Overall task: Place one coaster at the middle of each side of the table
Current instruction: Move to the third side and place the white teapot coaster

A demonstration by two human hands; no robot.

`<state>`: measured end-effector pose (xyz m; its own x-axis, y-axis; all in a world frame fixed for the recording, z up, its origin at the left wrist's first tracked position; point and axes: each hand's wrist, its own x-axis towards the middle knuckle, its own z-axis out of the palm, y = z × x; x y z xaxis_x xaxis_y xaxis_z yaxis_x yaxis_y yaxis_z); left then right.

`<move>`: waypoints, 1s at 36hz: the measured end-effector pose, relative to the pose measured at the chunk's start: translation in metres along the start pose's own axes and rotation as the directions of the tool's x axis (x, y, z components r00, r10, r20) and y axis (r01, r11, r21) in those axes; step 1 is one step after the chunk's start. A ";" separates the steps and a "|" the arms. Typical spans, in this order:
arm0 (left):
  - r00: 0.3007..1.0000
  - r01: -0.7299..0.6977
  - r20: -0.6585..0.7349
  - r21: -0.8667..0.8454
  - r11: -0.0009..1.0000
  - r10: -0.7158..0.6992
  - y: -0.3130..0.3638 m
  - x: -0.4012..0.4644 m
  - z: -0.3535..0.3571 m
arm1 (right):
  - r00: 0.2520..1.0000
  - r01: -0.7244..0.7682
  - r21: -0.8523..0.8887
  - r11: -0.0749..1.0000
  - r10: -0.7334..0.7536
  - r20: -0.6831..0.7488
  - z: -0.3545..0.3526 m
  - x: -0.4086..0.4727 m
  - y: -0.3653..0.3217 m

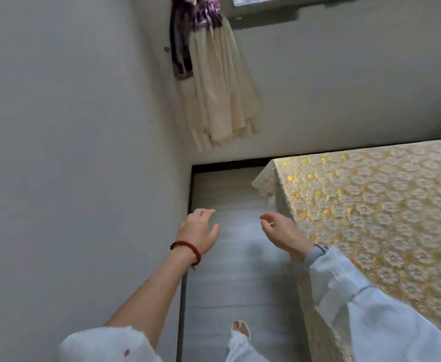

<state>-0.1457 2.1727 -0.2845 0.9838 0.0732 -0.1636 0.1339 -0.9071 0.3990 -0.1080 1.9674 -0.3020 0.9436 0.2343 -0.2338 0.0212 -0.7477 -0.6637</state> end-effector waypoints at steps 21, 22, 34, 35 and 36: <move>0.528 -0.790 0.475 -0.031 0.613 0.704 0.352 0.310 0.159 | 0.504 -0.571 0.514 0.640 0.768 -0.396 -0.197 0.077 0.241; 0.500 -0.808 0.490 -0.033 0.588 0.714 0.372 0.322 0.172 | 0.464 -0.572 0.532 0.625 0.781 -0.418 -0.208 0.084 0.256; 0.320 -0.932 0.617 0.069 0.355 0.719 0.527 0.423 0.371 | 0.048 -0.625 0.674 0.393 0.882 -0.469 -0.298 0.150 0.467; 0.308 -0.940 0.610 0.078 0.331 0.730 0.532 0.425 0.385 | 0.035 -0.630 0.671 0.391 0.877 -0.478 -0.303 0.152 0.482; 0.294 -0.948 0.596 0.082 0.308 0.747 0.535 0.427 0.397 | 0.016 -0.618 0.686 0.386 0.877 -0.479 -0.306 0.154 0.496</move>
<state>0.2986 1.5541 -0.4992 0.3186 -0.9030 -0.2883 -0.9009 -0.3831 0.2041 0.1495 1.4426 -0.4494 0.1918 -0.9503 -0.2454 -0.8009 -0.0071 -0.5987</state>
